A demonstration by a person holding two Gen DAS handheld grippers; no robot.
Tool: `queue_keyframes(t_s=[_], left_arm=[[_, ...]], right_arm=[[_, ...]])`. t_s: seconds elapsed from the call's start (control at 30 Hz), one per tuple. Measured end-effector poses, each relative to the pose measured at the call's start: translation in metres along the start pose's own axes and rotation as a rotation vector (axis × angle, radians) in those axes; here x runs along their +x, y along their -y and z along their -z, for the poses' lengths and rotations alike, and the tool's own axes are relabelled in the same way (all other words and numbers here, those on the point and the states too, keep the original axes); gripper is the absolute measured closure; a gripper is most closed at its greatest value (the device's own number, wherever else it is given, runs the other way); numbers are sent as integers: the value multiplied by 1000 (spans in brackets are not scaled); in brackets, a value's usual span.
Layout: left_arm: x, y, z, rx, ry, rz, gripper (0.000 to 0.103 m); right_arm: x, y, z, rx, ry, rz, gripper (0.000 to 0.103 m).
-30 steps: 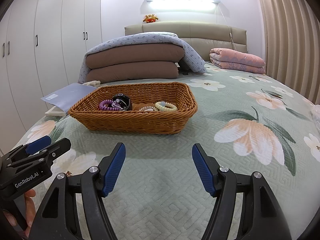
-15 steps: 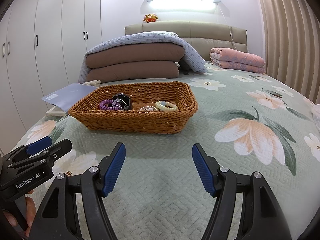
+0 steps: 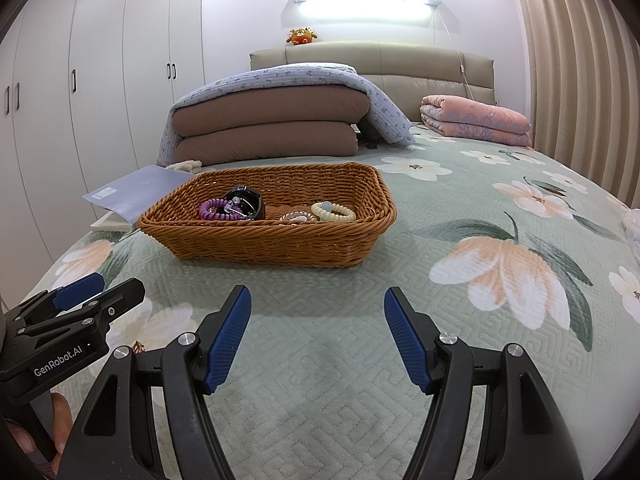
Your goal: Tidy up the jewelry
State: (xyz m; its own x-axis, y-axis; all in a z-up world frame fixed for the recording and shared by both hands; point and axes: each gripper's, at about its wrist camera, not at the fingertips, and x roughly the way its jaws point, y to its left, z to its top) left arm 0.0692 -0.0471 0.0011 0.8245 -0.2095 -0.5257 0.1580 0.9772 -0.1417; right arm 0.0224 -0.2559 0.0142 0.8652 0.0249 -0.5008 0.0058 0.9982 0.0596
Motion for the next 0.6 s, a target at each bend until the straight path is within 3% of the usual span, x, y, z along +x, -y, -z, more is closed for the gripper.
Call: queue_keyframes(t_s=[0.6], left_arm=[[-6,0,0,6,36,1,33]], right_arm=[[0,-1,0,0,0,1,31]])
